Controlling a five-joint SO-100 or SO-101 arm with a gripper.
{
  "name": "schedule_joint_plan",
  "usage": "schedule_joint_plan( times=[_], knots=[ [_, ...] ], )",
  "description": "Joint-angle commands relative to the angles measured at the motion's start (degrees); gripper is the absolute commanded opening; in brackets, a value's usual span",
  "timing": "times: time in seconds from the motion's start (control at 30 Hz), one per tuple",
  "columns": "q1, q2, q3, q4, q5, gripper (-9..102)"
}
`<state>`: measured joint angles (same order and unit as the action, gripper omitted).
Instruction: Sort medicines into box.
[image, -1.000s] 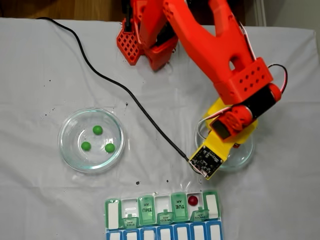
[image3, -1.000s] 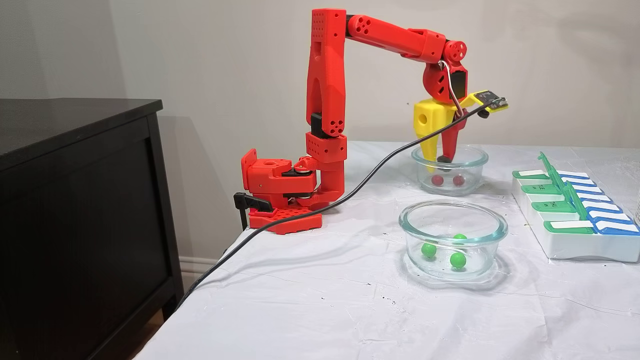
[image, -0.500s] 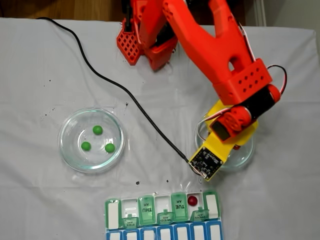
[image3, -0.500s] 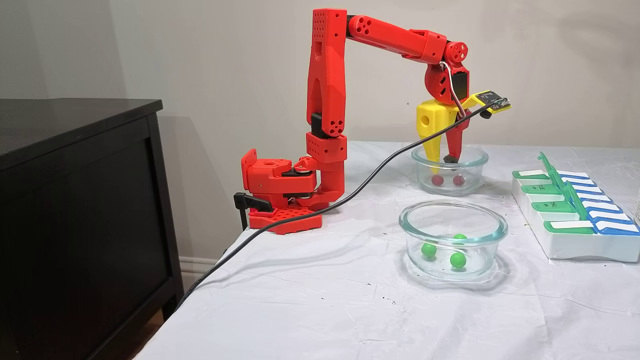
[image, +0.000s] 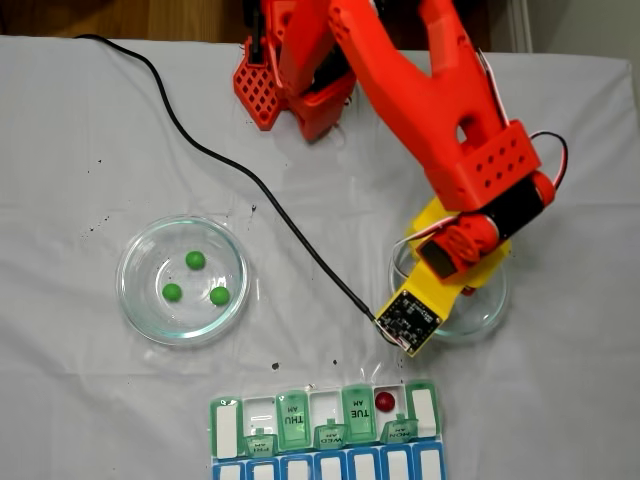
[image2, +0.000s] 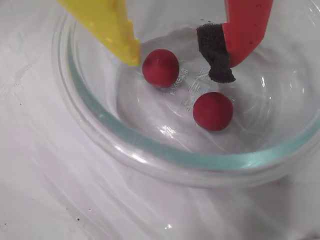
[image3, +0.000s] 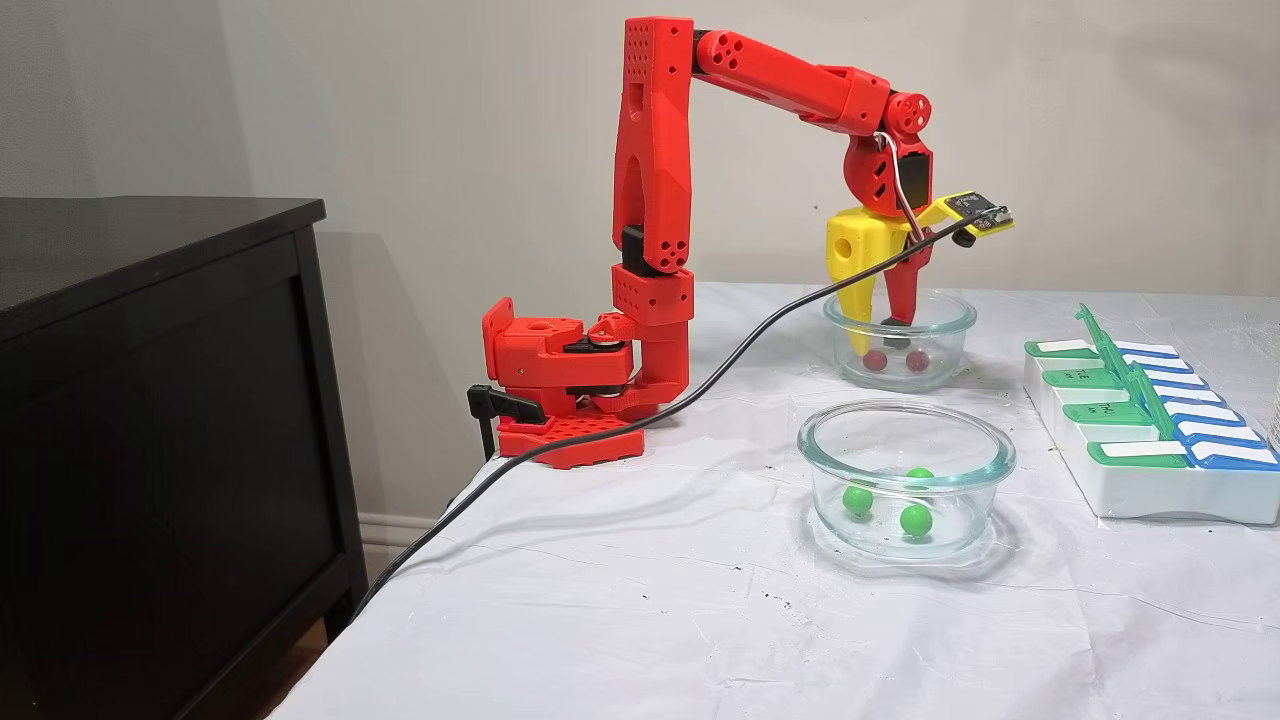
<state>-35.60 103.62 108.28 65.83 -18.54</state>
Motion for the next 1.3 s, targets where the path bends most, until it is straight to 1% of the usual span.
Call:
schedule_joint_plan(
  times=[0.0,0.43,0.6,0.73,0.9,1.27],
  knots=[
    [-0.62,0.7,-0.35,-0.18,-0.18,24],
    [-1.41,-1.23,1.23,-1.14,0.18,21],
    [-1.85,-1.67,1.14,-0.79,0.09,17],
    [-2.46,-1.41,1.23,-0.44,0.09,21],
    [-2.55,-1.23,1.32,-0.79,0.44,17],
    [-3.6,0.88,1.58,0.53,0.26,16]
  ],
)
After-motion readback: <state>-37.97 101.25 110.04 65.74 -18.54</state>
